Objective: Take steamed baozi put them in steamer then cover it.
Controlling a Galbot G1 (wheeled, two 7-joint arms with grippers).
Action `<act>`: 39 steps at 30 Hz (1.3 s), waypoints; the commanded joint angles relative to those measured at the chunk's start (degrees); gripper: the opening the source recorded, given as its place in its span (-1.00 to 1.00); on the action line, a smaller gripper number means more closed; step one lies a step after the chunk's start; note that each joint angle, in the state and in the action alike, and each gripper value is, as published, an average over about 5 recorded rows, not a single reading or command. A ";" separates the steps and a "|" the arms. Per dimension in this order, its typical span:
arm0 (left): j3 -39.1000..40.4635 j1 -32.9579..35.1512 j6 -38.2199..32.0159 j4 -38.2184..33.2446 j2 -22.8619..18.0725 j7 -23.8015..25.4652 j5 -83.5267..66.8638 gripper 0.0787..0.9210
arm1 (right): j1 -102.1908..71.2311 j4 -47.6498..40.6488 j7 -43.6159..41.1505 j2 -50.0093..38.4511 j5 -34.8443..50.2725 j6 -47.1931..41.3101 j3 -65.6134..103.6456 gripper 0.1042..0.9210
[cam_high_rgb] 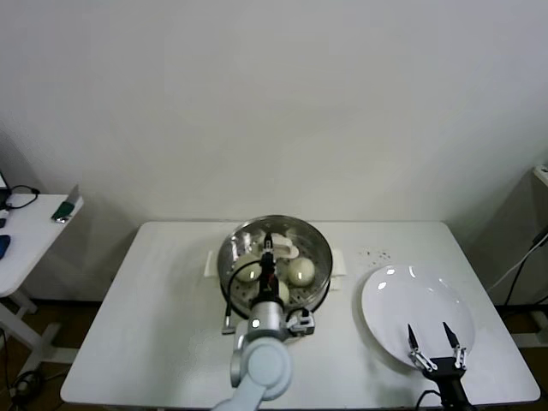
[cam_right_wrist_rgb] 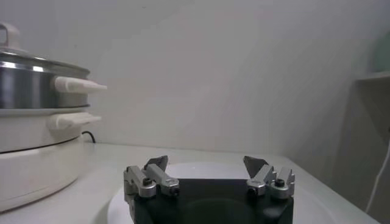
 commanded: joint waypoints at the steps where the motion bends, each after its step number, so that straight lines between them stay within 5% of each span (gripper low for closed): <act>1: 0.36 0.13 0.05 -1.47 0.31 0.39 -1.80 -0.85 | 0.02 0.46 1.33 0.01 2.05 -1.69 -0.27 0.76; 14: 0.68 5.91 -0.70 -13.19 7.06 -1.11 -12.70 -0.07 | 0.01 1.06 4.90 -1.33 4.64 -2.76 -0.69 0.76; 25: -10.68 15.41 -10.48 -22.98 12.30 -16.97 -43.63 0.67 | 0.78 0.96 5.01 -1.57 4.35 -1.86 -1.92 0.76; 30: -23.68 17.13 -15.65 -23.55 13.39 -24.04 -65.31 0.76 | 1.41 0.94 4.87 -0.94 3.37 -1.87 -2.17 0.76; 39: -44.50 27.00 -34.07 -14.81 15.71 -20.12 -100.41 0.77 | 1.69 0.88 4.78 -0.33 0.22 -2.24 -2.41 0.76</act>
